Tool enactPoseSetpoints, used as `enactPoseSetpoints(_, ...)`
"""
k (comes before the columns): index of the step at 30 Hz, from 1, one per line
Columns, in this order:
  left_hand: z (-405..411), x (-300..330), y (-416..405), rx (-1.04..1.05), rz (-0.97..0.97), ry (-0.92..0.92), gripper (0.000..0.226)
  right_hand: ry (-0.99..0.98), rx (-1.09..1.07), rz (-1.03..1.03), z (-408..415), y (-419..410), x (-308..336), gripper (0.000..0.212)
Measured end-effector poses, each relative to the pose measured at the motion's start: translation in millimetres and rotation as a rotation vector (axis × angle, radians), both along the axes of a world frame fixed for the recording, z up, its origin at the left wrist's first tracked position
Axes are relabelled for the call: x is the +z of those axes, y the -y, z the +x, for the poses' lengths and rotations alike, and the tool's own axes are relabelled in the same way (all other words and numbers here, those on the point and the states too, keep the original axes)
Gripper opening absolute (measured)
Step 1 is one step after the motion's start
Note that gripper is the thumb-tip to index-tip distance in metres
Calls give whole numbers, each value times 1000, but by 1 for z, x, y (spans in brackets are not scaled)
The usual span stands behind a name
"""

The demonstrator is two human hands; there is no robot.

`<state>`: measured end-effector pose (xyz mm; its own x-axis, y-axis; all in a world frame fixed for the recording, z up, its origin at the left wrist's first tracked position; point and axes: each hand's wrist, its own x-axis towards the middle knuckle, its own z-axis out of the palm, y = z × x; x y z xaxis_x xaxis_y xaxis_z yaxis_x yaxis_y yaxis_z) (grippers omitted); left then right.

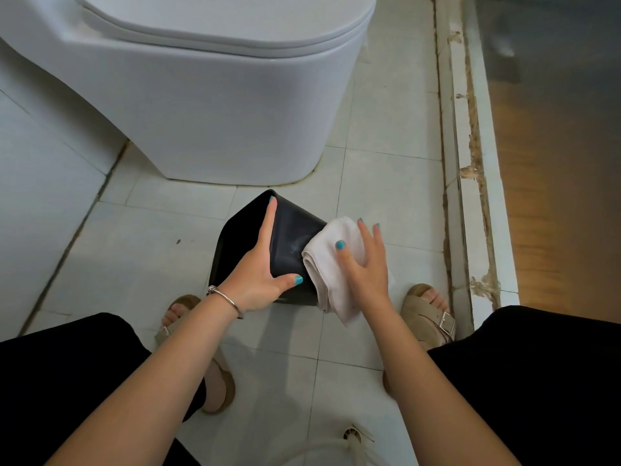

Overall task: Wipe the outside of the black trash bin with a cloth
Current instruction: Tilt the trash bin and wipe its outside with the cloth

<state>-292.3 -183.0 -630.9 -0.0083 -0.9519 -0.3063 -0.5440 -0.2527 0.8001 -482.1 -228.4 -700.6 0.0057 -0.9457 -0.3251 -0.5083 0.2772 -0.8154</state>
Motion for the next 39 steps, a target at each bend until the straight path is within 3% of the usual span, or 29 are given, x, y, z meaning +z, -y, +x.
enactPoseSetpoints(3, 1, 0, -1, -38, -10, 9, 121, -255, 162, 25, 3, 1, -3, 64)
enactPoseSetpoints(10, -1, -1, -2, -40, -24, -21, 122, -305, 171, -108, 15, -9, -3, 74)
enactPoseSetpoints(21, 1, -8, 0, -24, 1, -107, 121, -174, 215, -309, 41, -25, 12, 63)
enactPoseSetpoints(27, -5, 0, -5, -21, 0, -54, 120, -141, 231, -271, 34, -21, 15, 57)
enactPoseSetpoints(32, 1, 5, -4, 78, -35, 56, 106, -60, 162, -230, 43, -17, 22, 52)
enactPoseSetpoints(39, 18, 12, 4, -133, 46, 155, 114, 34, 39, -222, 46, -20, 24, 37)
